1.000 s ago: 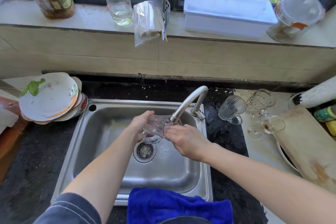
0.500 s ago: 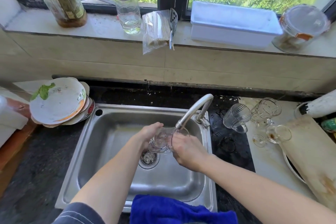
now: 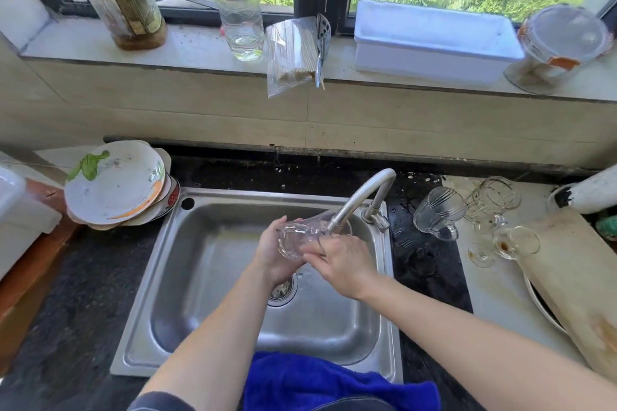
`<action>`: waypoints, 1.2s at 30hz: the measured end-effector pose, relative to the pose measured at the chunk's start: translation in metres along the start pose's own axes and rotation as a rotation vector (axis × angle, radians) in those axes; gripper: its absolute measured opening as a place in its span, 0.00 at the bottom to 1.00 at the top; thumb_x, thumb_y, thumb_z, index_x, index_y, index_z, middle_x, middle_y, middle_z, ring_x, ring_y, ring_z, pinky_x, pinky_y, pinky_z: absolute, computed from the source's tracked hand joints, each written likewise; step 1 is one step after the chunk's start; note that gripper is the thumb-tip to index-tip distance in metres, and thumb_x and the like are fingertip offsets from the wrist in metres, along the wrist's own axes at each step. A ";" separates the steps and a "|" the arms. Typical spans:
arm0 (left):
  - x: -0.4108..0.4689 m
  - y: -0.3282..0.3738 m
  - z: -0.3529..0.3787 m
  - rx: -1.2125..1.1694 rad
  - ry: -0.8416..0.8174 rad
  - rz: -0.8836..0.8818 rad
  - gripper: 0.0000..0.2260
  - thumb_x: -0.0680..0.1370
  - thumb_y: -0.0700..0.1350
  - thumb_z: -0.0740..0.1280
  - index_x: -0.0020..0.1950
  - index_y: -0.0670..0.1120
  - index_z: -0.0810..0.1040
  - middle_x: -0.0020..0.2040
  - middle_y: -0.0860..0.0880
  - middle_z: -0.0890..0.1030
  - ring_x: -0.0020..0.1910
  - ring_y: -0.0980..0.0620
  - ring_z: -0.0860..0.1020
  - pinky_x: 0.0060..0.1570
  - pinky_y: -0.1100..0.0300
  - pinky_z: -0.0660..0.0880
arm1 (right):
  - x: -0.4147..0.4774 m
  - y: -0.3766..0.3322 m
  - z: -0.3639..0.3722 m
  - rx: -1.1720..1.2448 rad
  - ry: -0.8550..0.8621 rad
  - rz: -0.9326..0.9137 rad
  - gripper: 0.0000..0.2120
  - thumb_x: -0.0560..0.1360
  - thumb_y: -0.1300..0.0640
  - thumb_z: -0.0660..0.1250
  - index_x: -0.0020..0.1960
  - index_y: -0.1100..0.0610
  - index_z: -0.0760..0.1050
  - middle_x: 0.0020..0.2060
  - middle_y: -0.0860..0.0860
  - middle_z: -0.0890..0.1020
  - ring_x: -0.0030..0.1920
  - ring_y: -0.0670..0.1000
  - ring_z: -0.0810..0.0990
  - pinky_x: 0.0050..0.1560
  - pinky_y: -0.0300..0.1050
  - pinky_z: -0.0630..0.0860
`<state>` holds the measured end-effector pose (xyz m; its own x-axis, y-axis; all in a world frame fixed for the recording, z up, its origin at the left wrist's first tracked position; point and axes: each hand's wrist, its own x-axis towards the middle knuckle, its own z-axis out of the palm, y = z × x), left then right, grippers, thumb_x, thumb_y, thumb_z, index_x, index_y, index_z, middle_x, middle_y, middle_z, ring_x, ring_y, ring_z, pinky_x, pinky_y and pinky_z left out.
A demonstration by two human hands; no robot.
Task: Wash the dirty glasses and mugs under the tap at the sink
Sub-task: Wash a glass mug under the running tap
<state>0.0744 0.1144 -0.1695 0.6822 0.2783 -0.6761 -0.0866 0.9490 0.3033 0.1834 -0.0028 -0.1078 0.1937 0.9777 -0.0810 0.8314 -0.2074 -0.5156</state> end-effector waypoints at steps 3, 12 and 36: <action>0.001 0.003 0.002 -0.011 -0.020 -0.034 0.30 0.78 0.53 0.50 0.74 0.36 0.63 0.69 0.36 0.65 0.65 0.40 0.66 0.73 0.49 0.55 | -0.005 0.000 -0.003 0.040 -0.111 -0.077 0.12 0.78 0.51 0.63 0.59 0.48 0.80 0.54 0.48 0.84 0.56 0.54 0.80 0.53 0.52 0.77; -0.003 0.019 0.004 0.171 0.032 -0.068 0.17 0.72 0.46 0.59 0.49 0.38 0.83 0.45 0.43 0.84 0.39 0.46 0.83 0.38 0.57 0.79 | -0.004 0.017 -0.009 -0.263 -0.235 -0.275 0.16 0.78 0.59 0.60 0.65 0.56 0.74 0.62 0.53 0.78 0.63 0.56 0.76 0.54 0.52 0.77; 0.007 -0.010 -0.024 0.078 0.203 0.064 0.24 0.78 0.53 0.61 0.69 0.41 0.72 0.62 0.39 0.77 0.58 0.42 0.76 0.62 0.48 0.70 | 0.005 -0.009 -0.001 -0.010 -0.199 -0.106 0.09 0.78 0.50 0.63 0.51 0.52 0.80 0.49 0.51 0.82 0.51 0.56 0.79 0.47 0.47 0.73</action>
<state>0.0625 0.1108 -0.1937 0.5163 0.3691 -0.7727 -0.0634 0.9163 0.3954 0.1769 0.0040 -0.1028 -0.0005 0.9809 -0.1943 0.8467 -0.1030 -0.5220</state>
